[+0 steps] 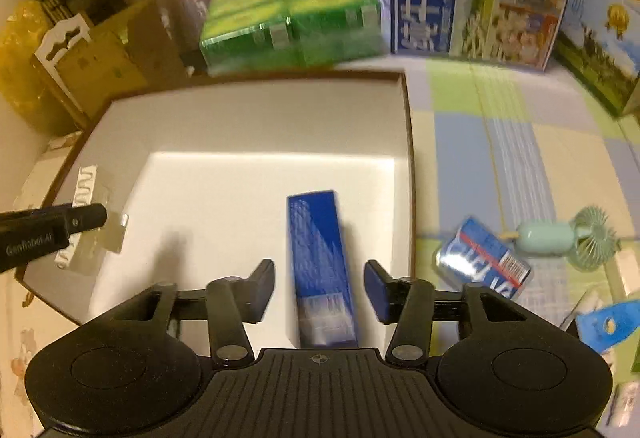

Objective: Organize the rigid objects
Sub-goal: 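Lower and release the clip from the left tool while the right tool releases the blue box inside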

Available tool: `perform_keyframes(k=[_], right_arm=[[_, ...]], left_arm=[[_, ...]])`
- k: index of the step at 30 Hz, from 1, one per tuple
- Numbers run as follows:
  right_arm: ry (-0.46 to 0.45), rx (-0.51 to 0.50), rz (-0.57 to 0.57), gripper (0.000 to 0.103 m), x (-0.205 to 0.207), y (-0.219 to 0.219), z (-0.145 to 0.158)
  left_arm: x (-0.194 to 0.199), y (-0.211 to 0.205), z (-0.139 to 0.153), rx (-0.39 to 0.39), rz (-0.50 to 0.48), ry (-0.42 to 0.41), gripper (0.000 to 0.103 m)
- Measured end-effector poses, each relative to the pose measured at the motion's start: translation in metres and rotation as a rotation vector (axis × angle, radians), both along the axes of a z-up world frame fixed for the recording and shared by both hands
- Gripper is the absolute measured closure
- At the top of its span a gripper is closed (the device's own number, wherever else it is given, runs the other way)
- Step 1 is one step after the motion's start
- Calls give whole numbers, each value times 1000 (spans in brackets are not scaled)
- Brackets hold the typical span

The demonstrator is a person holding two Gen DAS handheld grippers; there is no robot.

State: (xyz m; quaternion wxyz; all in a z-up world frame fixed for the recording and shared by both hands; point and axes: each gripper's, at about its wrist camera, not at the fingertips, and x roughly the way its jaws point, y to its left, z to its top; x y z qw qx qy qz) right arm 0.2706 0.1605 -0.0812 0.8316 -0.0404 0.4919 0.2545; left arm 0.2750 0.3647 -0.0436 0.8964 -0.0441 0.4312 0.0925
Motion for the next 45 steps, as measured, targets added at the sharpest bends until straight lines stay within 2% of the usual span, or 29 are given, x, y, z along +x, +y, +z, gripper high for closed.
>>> perform_keyframes(k=[14, 16, 17, 18, 25, 36, 45], right_arm=[[7, -5, 28, 50, -1, 0, 4], [5, -9, 38, 47, -1, 1, 5], [4, -12, 44, 46, -2, 2, 6], [2, -15, 48, 44, -2, 2, 6], [-2, -18, 70, 39, -9, 3, 10], [-19, -6, 63, 38, -16, -3, 20], [-44, 20, 66, 37, -25, -11, 33]], left_arm=[[14, 22, -31, 17, 1, 102, 78], [15, 23, -32, 20, 1, 106, 68], [14, 23, -31, 21, 4, 107, 60], [14, 23, -31, 25, 8, 106, 57], [6, 24, -23, 20, 6, 96, 56], [-21, 18, -1, -22, 14, 56, 56], [-42, 4, 18, -27, 9, 10, 56]])
